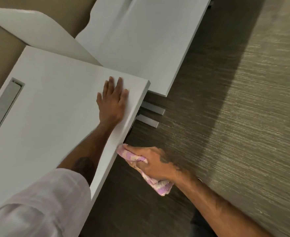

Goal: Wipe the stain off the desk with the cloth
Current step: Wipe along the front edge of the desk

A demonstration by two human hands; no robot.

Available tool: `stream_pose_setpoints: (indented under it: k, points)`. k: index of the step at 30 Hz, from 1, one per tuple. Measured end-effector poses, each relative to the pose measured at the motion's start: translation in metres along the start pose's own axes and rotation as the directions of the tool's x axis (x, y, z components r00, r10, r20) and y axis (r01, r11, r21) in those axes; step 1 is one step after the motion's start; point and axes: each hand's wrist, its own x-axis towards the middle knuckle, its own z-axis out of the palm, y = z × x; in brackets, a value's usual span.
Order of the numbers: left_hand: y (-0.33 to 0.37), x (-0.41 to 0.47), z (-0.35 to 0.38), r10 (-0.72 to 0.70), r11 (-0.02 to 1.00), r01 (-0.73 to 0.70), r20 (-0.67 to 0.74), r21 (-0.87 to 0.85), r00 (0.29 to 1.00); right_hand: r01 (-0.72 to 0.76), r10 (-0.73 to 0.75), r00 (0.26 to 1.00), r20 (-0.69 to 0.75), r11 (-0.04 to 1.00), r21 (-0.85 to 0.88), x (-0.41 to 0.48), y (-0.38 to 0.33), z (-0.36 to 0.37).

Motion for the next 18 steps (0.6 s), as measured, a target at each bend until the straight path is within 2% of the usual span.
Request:
stream_pose_setpoints:
  k: [4, 7, 11, 13, 16, 18]
  points:
    - [-0.006, -0.001, -0.001, -0.006, 1.0, 0.006, 0.001, 0.0, 1.0, 0.062, -0.064, 0.997, -0.053, 0.997, -0.035, 0.008, -0.014, 0.039]
    - [-0.01, 0.001, 0.002, 0.005, 1.0, -0.005, 0.003, 0.015, 1.0, 0.09, -0.096, 0.994, -0.047, 0.988, -0.124, 0.008, -0.008, 0.052]
    - [-0.015, -0.003, 0.005, 0.0, 0.999, -0.001, 0.028, 0.042, 1.0, 0.063, -0.054, 0.997, 0.046, 0.97, -0.235, 0.001, 0.0, 0.044]
    - [-0.016, 0.0, 0.005, -0.001, 1.0, -0.001, 0.07, 0.027, 0.998, 0.033, -0.026, 0.999, 0.031, 0.966, -0.255, -0.001, -0.001, 0.029]
    - [-0.016, 0.006, -0.01, 0.0, 0.995, 0.019, 0.191, -0.099, 0.982, -0.022, 0.02, 1.0, -0.009, 0.968, -0.251, -0.003, -0.009, 0.003]
    - [-0.015, 0.006, -0.031, 0.002, 0.942, 0.097, 0.294, -0.322, 0.956, -0.061, 0.055, 0.998, -0.03, 0.967, -0.248, -0.007, -0.019, -0.013]
